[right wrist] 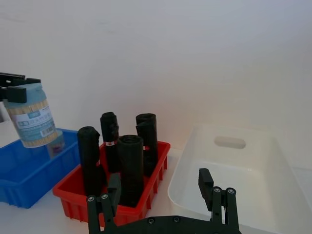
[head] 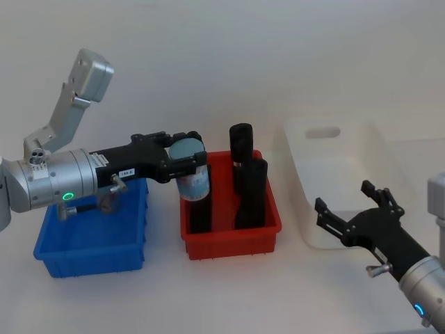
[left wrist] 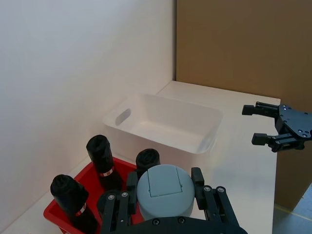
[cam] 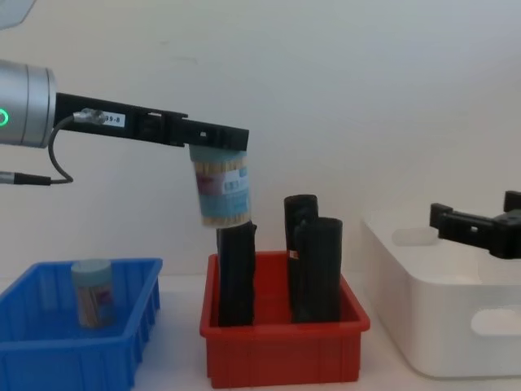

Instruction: Pick the cotton swabs from the blue box and place them into the white box.

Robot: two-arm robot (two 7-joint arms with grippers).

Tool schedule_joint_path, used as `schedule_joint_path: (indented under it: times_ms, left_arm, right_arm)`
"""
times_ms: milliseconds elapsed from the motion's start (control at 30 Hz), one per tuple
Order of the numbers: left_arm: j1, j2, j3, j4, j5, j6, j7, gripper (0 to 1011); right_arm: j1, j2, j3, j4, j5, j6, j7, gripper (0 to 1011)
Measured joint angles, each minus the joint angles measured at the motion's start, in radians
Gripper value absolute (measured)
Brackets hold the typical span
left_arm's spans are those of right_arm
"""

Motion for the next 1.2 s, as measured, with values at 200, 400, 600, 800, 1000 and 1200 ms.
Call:
schedule_joint_path:
  times_ms: [200,400,600,800,1000,1200]
  left_arm:
    - [-0.004,-0.001,0.002,0.002,-0.001,0.003,-0.01,670]
    - [-0.007,-0.002,0.002,0.003,-0.001,0.005,-0.016,670]
    - [-0.008,-0.003,0.003,0.003,-0.002,0.006,-0.019,670]
    - [-0.009,-0.003,0.004,0.004,-0.002,0.007,-0.021,670]
    - [-0.009,-0.003,0.004,0.004,-0.002,0.008,-0.022,670]
    - [-0.01,-0.003,0.004,0.004,-0.002,0.008,-0.023,670]
  right_arm:
    - [0.018,-0.011,-0.011,-0.003,-0.007,0.022,0.059,1002]
    - [0.043,-0.027,-0.025,0.002,-0.024,0.047,0.12,1002]
    - [0.09,-0.059,-0.048,0.031,-0.057,0.076,0.193,1002]
    - [0.142,-0.092,-0.069,0.073,-0.094,0.099,0.269,1001]
    - [0.197,-0.127,-0.089,0.123,-0.125,0.115,0.334,1002]
    - [0.249,-0.161,-0.105,0.173,-0.153,0.121,0.374,1002]
